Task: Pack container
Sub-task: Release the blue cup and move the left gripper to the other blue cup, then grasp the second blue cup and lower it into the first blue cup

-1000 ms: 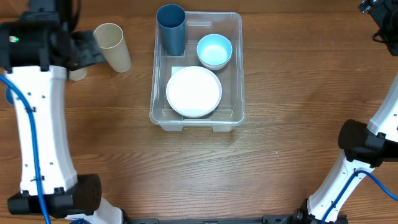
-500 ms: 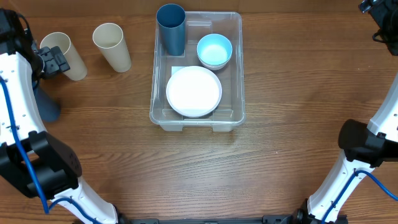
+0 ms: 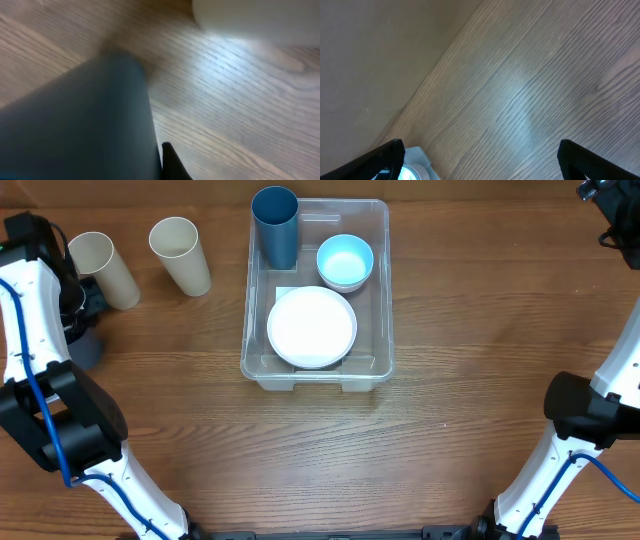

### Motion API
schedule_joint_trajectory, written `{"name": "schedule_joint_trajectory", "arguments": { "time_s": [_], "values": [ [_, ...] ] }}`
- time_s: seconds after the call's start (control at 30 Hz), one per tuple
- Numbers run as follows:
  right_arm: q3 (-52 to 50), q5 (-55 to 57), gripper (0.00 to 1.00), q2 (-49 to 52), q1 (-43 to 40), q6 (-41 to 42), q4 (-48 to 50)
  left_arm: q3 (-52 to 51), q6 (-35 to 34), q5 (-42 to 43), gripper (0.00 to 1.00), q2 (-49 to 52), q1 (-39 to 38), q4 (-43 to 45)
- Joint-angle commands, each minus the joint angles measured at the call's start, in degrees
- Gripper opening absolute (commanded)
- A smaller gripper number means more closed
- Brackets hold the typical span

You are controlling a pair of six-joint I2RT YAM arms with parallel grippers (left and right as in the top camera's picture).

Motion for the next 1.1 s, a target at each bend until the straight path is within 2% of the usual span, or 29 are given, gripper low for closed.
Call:
{"name": "schedule_joint_trajectory", "arguments": {
  "time_s": [0.0, 0.1, 0.13, 0.2, 0.3, 0.37, 0.5, 0.57, 0.8, 1.07],
  "values": [
    [0.35, 0.13, 1.00, -0.31, 0.20, 0.26, 0.15, 8.72, -0.63, 9.53, 0.04, -0.22, -0.35, -7.56],
    [0.33, 0.13, 1.00, -0.31, 0.20, 0.26, 0.15, 22.73, 2.51, 13.46, 0.04, -0.24, -2.51, -21.40],
    [0.33, 0.13, 1.00, -0.31, 0.20, 0.26, 0.15, 27.28, 3.45, 13.46, 0.04, -0.26, -3.63, -24.11],
    [0.33, 0.13, 1.00, -0.31, 0.22, 0.26, 0.15, 30.21, 3.30, 16.04, 0.04, -5.53, -8.07, -24.02],
    [0.33, 0.13, 1.00, -0.31, 0.20, 0.26, 0.15, 31.47, 1.86, 16.06, 0.04, -12.68, -15.85, -17.92],
    [0.33, 0.13, 1.00, -0.31, 0.20, 0.26, 0.15, 31.47, 1.60, 16.65, 0.04, -15.41, -22.34, -7.32],
    [0.33, 0.13, 1.00, -0.31, 0.20, 0.26, 0.15, 31.39, 1.81, 15.23, 0.04, -13.77, -32.24, 11.04],
    [0.33, 0.13, 1.00, -0.31, 0.22, 0.26, 0.15, 31.39, 1.81, 12.63, 0.04, -11.37, -34.82, 15.34],
    [0.33, 0.13, 1.00, -0.31, 0.22, 0.26, 0.15, 31.36, 1.81, 11.30, 0.04, -2.05, -36.04, 14.45],
    [0.33, 0.13, 1.00, -0.31, 0.20, 0.26, 0.15, 31.26, 1.86, 11.41, 0.04, 0.59, -37.18, 12.07]
  ]
}}
